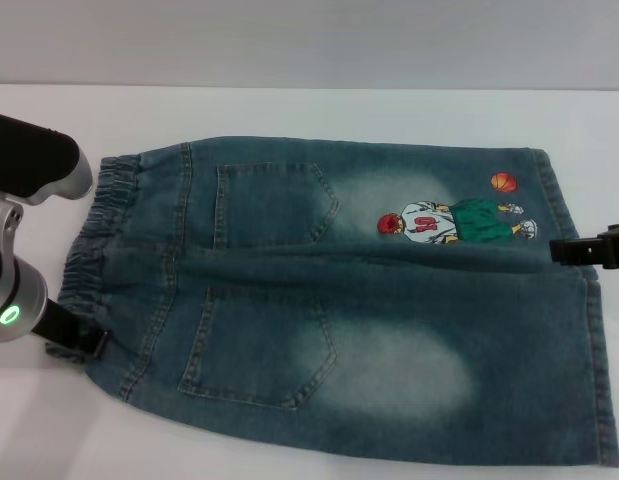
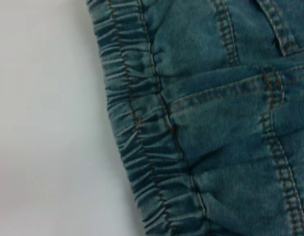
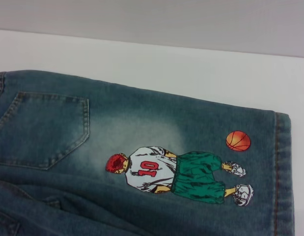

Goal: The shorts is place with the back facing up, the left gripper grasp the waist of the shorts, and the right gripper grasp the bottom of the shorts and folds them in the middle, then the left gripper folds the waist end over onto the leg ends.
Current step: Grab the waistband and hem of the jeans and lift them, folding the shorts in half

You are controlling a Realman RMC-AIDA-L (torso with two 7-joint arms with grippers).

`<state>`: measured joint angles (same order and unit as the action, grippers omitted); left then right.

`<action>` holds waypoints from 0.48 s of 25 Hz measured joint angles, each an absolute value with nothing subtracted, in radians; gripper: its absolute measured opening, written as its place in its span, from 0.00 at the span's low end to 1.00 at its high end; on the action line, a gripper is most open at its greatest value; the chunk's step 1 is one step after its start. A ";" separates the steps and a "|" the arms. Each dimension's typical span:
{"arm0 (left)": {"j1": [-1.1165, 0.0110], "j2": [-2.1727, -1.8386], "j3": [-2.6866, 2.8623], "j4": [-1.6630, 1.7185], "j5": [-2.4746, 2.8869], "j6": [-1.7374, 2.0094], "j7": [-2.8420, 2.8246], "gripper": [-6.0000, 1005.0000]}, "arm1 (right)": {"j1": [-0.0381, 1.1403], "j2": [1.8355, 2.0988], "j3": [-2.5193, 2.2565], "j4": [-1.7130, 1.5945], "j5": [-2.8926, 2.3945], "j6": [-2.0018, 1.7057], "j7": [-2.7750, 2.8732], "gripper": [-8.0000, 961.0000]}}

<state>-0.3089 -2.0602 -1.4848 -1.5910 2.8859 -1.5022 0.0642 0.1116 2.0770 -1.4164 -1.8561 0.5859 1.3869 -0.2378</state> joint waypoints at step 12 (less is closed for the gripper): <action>-0.308 -2.059 -1.485 -1.636 2.889 -1.505 0.062 0.00 | 0.120 2.076 -1.414 -1.856 0.586 1.387 -0.238 0.76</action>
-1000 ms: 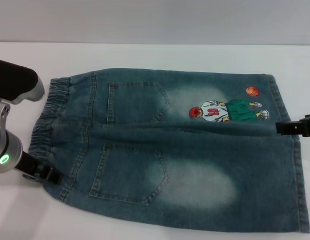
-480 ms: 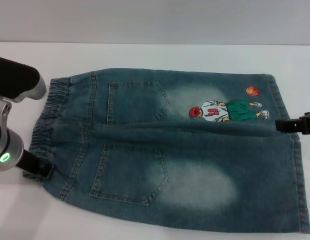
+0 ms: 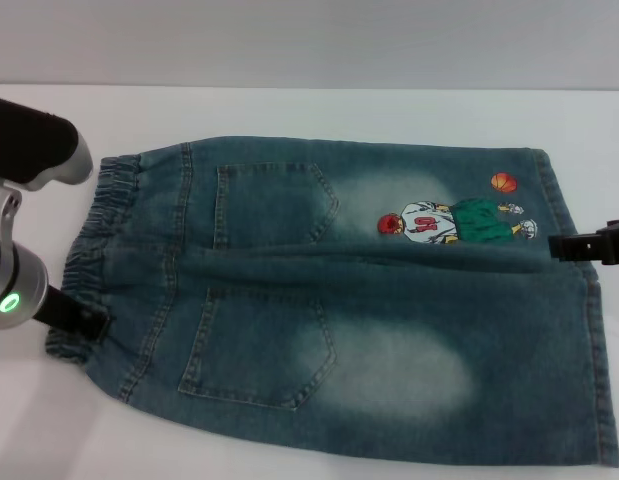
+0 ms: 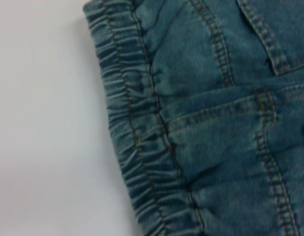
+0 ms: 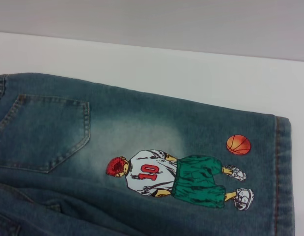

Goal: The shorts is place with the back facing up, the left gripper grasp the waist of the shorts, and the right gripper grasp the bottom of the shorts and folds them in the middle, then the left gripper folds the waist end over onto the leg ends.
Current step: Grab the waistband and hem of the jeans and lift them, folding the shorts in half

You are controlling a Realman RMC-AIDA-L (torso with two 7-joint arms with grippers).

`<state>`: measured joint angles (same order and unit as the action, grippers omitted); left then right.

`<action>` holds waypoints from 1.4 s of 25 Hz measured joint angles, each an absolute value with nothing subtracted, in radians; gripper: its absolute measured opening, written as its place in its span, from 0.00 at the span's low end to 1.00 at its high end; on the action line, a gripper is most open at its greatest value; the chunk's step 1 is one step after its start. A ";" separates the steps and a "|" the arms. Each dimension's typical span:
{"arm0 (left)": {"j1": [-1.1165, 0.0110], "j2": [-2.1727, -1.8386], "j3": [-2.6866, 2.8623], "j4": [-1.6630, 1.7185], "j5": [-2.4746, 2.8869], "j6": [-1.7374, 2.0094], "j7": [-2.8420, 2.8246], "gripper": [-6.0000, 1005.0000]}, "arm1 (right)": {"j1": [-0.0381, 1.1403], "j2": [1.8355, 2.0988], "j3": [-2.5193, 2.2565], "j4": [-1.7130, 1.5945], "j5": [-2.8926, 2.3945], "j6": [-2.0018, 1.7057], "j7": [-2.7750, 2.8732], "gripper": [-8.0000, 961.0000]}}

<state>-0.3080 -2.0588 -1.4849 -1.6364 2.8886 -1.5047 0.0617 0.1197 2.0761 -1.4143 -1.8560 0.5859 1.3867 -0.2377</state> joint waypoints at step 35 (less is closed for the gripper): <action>-0.309 -2.052 -1.508 -1.602 2.892 -1.503 0.054 0.75 | 0.132 2.075 -1.416 -1.845 0.582 1.383 -0.238 0.76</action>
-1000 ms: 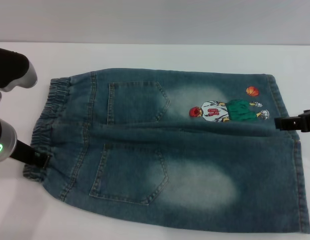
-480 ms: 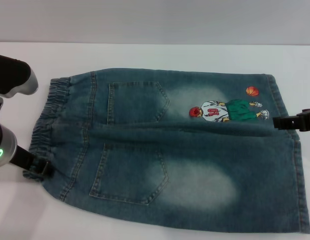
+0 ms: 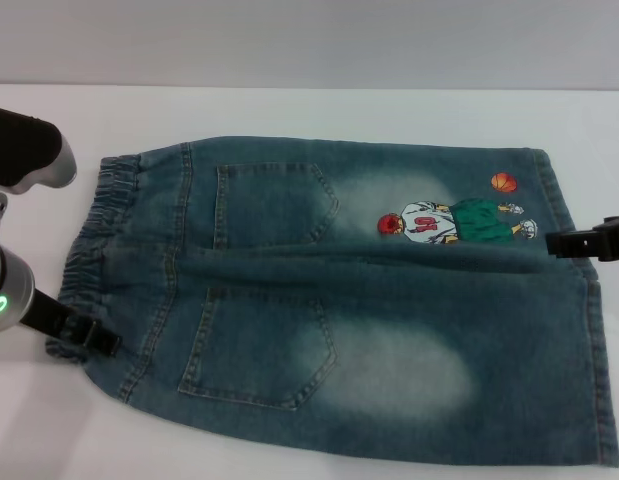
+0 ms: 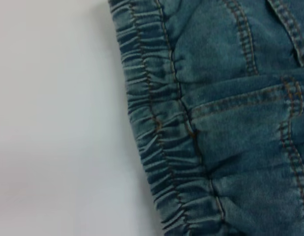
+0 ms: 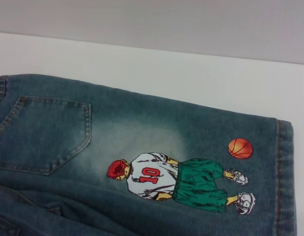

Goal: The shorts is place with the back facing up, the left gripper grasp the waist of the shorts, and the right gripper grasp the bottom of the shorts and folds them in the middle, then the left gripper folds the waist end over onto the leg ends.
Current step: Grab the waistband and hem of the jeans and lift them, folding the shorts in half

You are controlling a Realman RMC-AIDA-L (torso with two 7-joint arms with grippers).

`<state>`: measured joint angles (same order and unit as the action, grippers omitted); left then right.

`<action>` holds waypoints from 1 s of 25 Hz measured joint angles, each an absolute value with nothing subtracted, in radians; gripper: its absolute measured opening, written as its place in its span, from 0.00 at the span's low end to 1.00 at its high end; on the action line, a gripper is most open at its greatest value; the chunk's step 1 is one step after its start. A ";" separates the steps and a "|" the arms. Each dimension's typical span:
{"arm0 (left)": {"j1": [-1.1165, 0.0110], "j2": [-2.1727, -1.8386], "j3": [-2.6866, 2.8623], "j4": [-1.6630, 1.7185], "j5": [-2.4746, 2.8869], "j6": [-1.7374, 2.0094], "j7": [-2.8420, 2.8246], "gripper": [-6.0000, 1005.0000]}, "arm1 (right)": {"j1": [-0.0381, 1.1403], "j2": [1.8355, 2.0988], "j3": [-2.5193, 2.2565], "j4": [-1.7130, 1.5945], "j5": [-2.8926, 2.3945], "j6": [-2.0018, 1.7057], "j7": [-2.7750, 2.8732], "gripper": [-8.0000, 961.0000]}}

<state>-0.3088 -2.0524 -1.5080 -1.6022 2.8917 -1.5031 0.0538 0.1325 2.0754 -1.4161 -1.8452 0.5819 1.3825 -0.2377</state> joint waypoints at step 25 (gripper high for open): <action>-0.341 -2.054 -1.508 -1.531 2.891 -1.472 0.054 0.86 | 0.146 2.074 -1.416 -1.844 0.577 1.387 -0.238 0.76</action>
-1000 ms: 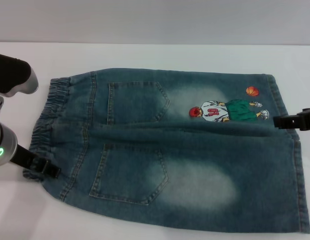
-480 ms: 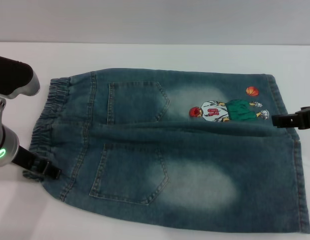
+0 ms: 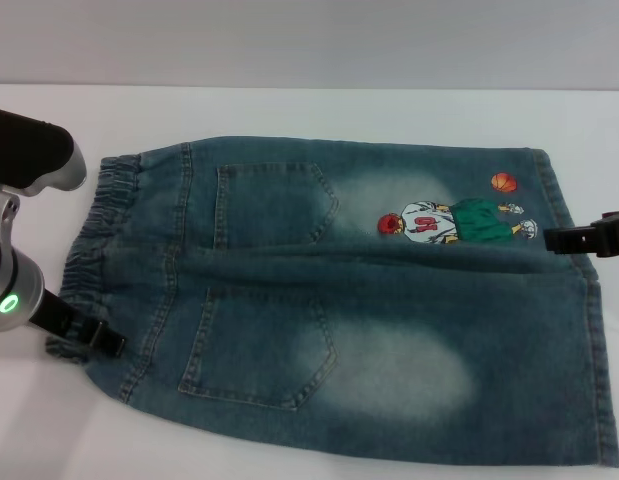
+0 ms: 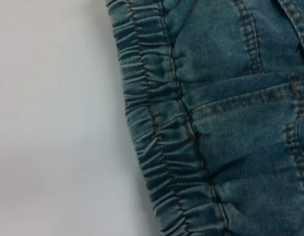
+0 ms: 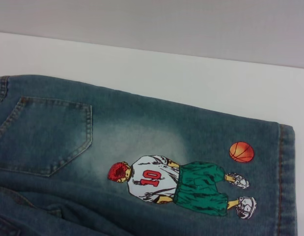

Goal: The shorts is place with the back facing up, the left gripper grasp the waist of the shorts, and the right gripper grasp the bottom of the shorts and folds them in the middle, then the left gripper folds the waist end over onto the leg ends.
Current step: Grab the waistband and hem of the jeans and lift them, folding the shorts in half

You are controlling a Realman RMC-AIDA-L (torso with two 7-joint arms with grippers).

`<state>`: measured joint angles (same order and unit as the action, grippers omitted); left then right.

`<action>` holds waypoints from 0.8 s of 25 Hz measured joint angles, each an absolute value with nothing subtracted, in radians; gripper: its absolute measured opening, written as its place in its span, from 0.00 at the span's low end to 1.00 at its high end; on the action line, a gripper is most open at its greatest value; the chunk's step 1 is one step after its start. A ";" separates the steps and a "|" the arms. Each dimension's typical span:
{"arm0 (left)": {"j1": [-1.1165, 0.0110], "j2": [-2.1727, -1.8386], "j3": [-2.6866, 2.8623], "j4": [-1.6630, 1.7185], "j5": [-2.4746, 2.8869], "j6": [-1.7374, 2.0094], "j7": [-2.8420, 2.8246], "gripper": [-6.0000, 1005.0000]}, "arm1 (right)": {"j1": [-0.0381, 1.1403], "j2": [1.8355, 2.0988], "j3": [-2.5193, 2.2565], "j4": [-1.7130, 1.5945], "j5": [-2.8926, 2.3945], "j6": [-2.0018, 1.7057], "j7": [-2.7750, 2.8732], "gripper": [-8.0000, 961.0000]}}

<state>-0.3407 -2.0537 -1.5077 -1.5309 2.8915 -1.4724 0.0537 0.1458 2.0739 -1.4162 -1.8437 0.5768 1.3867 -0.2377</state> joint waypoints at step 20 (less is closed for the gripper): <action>-0.359 -2.051 -1.511 -1.491 2.892 -1.462 0.054 0.86 | 0.163 2.074 -1.416 -1.838 0.577 1.387 -0.238 0.76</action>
